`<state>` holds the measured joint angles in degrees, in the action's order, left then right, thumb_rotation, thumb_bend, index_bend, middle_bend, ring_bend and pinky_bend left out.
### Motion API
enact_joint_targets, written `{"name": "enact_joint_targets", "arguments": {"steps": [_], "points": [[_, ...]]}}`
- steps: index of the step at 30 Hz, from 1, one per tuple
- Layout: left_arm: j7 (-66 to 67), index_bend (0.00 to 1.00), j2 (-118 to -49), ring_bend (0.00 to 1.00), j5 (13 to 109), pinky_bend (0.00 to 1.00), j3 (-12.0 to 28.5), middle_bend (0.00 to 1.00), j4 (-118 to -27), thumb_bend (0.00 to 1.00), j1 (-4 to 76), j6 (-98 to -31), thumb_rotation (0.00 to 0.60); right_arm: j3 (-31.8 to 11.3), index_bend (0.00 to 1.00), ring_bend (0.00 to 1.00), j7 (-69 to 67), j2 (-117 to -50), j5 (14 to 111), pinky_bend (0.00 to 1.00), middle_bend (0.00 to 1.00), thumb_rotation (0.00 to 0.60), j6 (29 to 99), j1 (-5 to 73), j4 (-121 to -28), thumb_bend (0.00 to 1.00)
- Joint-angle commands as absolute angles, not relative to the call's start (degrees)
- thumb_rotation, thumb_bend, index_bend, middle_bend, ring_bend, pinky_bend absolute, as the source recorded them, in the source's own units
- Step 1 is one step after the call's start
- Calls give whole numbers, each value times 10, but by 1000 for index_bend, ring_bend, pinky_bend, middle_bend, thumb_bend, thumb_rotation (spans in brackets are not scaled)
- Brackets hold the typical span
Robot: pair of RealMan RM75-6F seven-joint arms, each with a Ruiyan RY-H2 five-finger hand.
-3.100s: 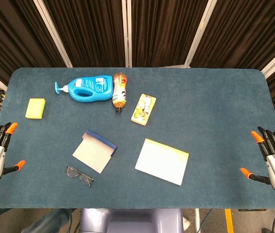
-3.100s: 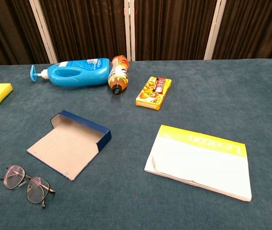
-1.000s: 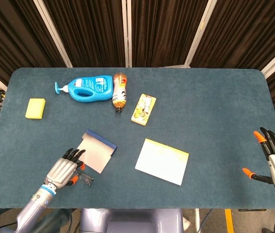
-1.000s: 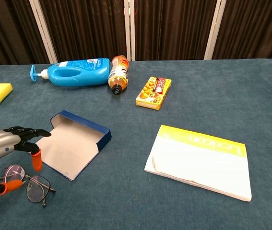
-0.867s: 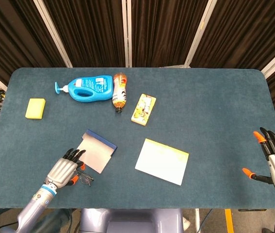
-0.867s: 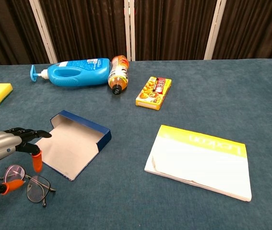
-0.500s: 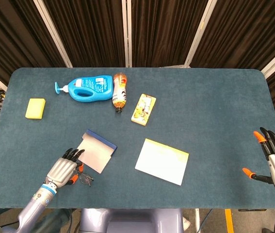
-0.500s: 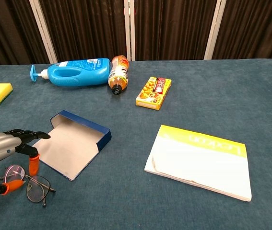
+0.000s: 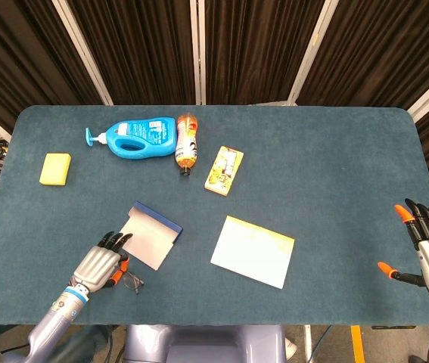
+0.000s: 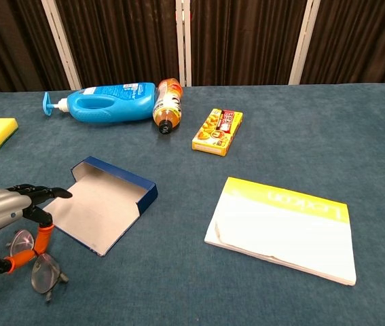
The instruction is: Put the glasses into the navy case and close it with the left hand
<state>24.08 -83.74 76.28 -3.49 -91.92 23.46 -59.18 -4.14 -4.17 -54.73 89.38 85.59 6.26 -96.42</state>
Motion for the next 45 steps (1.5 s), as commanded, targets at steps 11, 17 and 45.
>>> {"name": "enact_joint_targets", "arguments": {"steps": [11, 17, 45], "points": [[243, 588, -825, 0, 759, 0, -15, 0, -942, 549, 245, -601, 600, -41, 0, 0, -42, -547, 895, 0, 0, 600, 856, 63, -966, 0], [256, 593, -828, 0, 739, 0, 20, 0, -938, 550, 272, -591, 600, -42, 0, 0, -38, -548, 893, 0, 0, 600, 854, 64, -966, 0], [196, 549, -947, 0, 691, 0, 75, 0, -770, 522, 348, -547, 600, -48, 0, 0, -35, -558, 865, 0, 0, 600, 827, 75, -951, 0]]}}
